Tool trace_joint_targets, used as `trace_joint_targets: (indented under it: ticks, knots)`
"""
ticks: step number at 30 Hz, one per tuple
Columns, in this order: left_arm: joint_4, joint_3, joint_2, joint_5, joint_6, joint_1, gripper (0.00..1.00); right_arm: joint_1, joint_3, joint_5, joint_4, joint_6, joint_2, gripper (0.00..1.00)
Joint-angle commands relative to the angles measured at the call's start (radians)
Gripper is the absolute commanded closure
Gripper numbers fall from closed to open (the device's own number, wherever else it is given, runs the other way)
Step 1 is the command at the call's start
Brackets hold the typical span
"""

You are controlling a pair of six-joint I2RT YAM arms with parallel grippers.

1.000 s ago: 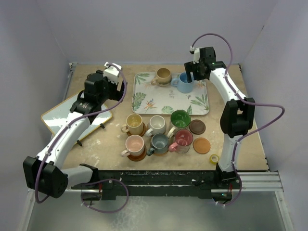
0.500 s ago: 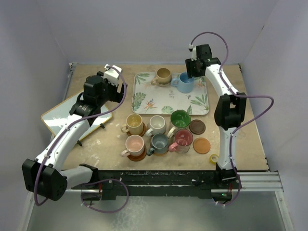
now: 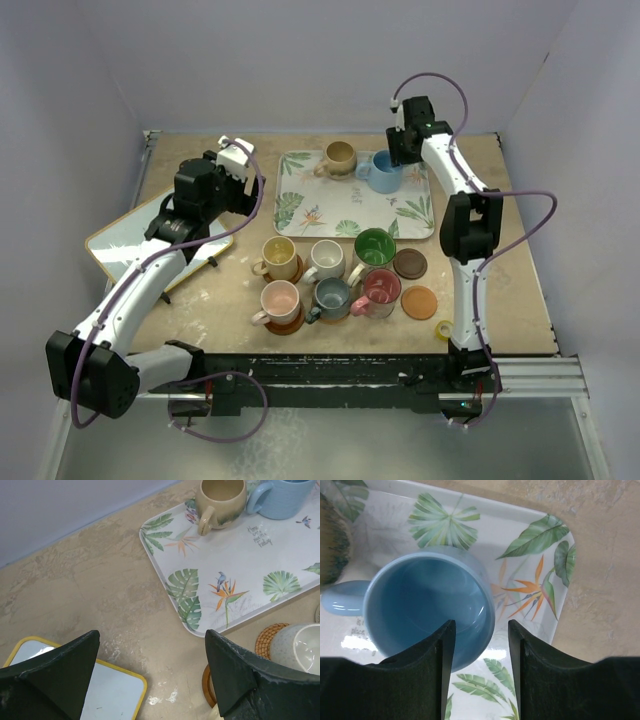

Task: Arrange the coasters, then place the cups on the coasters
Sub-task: Pick up the cup from the tray.

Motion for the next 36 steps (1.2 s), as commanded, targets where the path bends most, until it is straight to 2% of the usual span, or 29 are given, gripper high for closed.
trace_joint_targets:
  ticks: [1, 25, 36]
  knots:
    - [0.054, 0.000, -0.033, 0.026, 0.011, 0.007, 0.18, 0.003, 0.056, 0.033, -0.026, 0.004, 0.008, 0.52]
    - [0.055, 0.000, -0.025, 0.038, 0.007, 0.007, 0.18, 0.002, 0.164, 0.009, -0.088, 0.000, 0.108, 0.69]
    - [0.055, 0.000, -0.030, 0.038, 0.008, 0.007, 0.18, -0.004, 0.200, 0.020, -0.105, -0.009, 0.095, 0.91]
